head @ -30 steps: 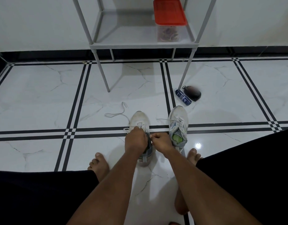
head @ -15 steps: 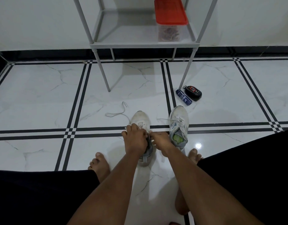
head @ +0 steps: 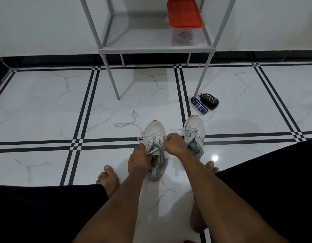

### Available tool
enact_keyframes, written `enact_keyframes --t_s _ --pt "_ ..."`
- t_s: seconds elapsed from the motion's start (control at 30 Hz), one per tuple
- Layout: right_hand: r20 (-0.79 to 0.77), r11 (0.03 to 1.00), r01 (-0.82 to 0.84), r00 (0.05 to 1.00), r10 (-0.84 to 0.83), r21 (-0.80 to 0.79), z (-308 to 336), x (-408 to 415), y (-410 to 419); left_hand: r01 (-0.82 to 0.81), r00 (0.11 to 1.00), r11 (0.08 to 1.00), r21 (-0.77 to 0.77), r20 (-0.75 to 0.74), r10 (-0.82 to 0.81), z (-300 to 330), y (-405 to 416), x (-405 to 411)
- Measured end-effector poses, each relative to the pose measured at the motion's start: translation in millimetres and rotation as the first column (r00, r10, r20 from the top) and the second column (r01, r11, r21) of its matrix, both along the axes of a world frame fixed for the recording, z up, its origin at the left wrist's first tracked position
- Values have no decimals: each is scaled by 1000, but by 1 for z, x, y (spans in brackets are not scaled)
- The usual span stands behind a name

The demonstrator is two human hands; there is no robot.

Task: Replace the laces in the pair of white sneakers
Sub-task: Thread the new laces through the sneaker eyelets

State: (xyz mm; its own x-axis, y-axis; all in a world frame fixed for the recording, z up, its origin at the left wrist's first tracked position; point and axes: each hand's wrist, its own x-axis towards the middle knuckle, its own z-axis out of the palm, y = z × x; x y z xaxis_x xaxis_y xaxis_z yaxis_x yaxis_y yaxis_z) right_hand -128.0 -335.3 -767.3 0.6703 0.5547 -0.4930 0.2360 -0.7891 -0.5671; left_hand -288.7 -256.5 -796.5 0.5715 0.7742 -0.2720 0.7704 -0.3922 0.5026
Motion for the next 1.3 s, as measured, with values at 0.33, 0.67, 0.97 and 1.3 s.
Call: enact_keyframes --t_s 0.33,0.67,0.97,1.3 --pt "-878 520 817 417 -236 248 58 45 0 -69 988 989 -133 131 87 -10 4 -6" --pt "-7 997 47 999 -48 -53 -7 -13 -4 30 977 999 12 212 -32 -9 -3 -12" --pt "-946 409 873 317 -64 265 60 47 -1 34 994 999 -22 101 -31 -9 2 -4" --pt "-161 974 222 964 -212 44 -7 -15 -8 54 995 998 34 77 -57 -7 0 -4"
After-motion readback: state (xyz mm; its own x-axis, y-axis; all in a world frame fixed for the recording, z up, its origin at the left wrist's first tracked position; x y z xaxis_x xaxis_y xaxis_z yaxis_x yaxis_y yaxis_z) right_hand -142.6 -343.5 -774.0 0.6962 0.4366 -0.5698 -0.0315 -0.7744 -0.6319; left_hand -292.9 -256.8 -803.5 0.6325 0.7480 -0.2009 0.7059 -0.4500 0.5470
